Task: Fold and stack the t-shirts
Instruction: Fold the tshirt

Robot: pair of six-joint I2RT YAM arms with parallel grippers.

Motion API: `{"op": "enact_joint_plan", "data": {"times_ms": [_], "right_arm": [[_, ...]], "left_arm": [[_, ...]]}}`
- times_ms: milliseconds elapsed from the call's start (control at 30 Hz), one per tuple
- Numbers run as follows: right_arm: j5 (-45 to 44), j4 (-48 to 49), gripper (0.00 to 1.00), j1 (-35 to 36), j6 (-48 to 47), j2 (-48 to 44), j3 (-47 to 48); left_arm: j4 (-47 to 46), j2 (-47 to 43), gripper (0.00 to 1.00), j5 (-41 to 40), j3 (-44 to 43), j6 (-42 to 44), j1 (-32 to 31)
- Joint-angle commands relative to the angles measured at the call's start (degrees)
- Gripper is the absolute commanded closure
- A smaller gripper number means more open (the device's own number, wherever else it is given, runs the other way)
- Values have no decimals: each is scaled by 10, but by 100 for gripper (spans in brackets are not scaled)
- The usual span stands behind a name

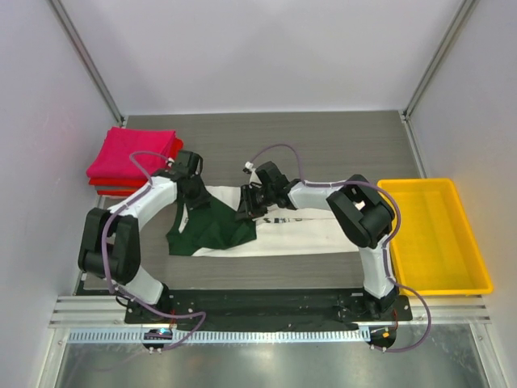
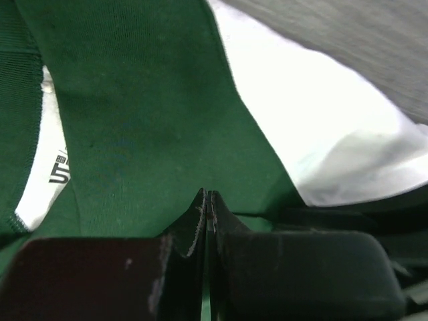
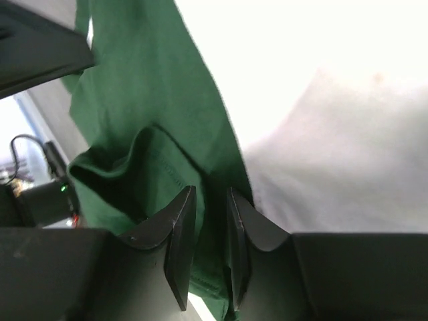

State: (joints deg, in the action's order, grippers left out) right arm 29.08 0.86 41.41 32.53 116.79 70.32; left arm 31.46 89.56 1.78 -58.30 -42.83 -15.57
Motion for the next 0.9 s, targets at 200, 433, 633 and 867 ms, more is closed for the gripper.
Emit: {"op": "enact_joint_plan", "data": {"times_ms": [200, 433, 633, 867], "right_arm": [[112, 72, 68, 3, 20, -78, -75], [150, 117, 69, 10, 46, -167, -185], [167, 94, 67, 17, 22, -234, -244], [125, 37, 64, 24, -12, -272, -259]], "left_arm": [[-11, 65, 100, -11, -11, 8, -5], [-8, 82, 100, -43, -15, 11, -5], [-7, 79, 100, -42, -15, 9, -5], [5, 48, 100, -35, -14, 16, -5]]}}
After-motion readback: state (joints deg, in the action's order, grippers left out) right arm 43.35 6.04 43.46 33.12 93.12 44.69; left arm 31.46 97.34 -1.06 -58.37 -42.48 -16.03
